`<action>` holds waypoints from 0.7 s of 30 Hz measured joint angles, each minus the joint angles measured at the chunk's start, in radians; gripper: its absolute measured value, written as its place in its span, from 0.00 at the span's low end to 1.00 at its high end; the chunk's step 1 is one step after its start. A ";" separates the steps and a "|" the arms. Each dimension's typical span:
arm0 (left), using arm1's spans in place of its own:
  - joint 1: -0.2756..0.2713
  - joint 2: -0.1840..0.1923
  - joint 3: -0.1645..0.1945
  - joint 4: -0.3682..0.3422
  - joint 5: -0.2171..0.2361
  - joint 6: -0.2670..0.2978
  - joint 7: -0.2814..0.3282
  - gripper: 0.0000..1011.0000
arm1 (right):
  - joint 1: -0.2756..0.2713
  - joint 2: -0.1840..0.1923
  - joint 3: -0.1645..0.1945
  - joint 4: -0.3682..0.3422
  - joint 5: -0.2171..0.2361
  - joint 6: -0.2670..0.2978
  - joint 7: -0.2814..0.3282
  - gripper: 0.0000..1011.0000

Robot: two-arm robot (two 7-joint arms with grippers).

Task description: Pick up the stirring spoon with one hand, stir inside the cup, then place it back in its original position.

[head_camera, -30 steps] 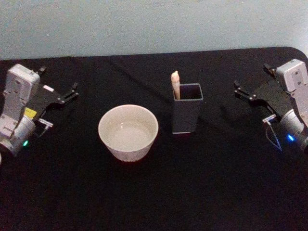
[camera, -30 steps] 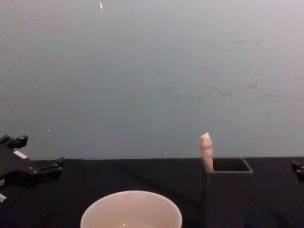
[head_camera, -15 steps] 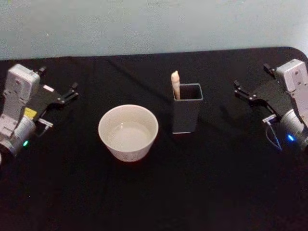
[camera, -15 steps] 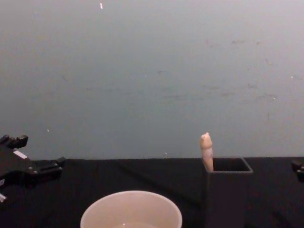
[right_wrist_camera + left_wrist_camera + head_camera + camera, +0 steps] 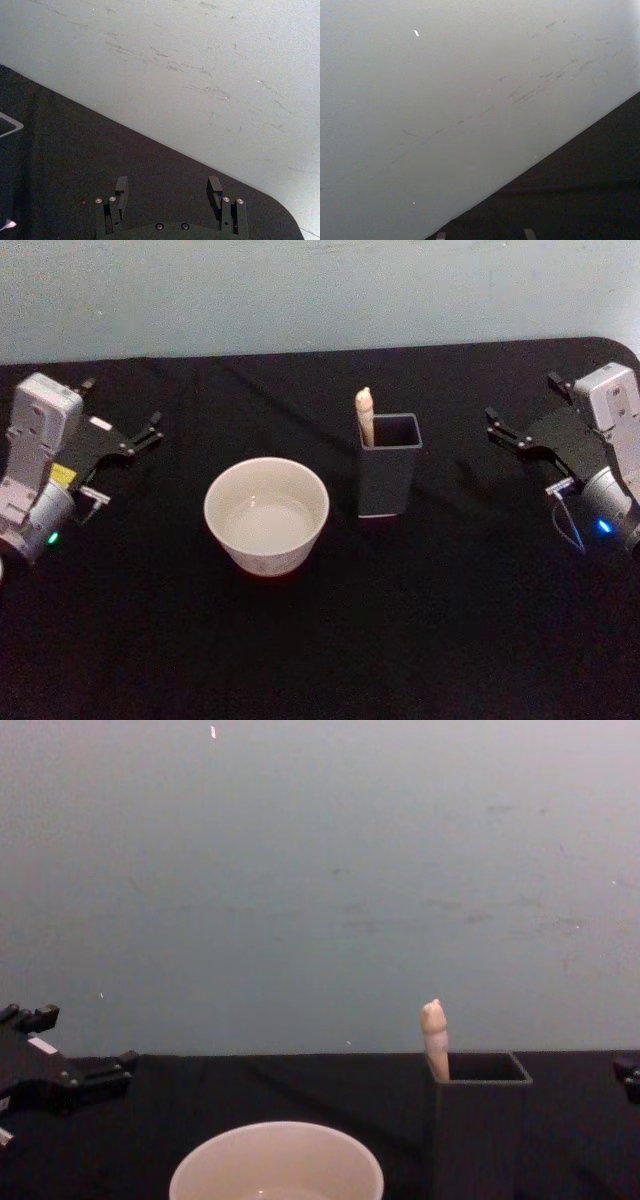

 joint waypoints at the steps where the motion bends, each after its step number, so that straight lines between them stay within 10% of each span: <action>1: 0.000 0.000 0.000 0.000 0.000 0.000 0.000 0.99 | 0.000 0.000 0.000 0.000 0.000 0.000 0.000 0.99; 21: 0.000 0.000 0.000 0.000 0.000 0.000 0.000 0.99 | -0.083 0.052 0.091 -0.245 0.157 0.196 0.170 0.99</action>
